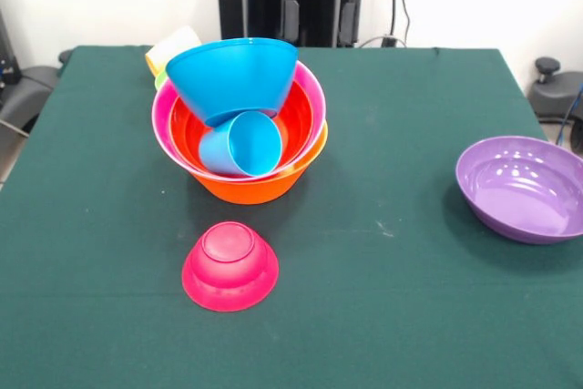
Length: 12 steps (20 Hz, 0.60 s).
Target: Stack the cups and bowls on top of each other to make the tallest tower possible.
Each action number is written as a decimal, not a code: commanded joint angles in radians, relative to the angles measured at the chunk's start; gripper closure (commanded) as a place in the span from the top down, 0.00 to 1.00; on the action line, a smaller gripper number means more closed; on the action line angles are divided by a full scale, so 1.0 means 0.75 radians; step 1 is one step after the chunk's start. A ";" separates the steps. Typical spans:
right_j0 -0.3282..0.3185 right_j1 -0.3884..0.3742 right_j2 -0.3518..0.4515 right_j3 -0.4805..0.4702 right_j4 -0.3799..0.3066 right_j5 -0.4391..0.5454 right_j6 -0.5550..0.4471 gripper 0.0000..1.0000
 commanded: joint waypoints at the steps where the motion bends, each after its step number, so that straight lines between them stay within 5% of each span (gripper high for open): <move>1: -0.021 0.147 0.146 0.013 -0.175 0.079 -0.182 1.00; 12: -0.153 0.159 0.290 0.048 -0.223 0.088 -0.208 1.00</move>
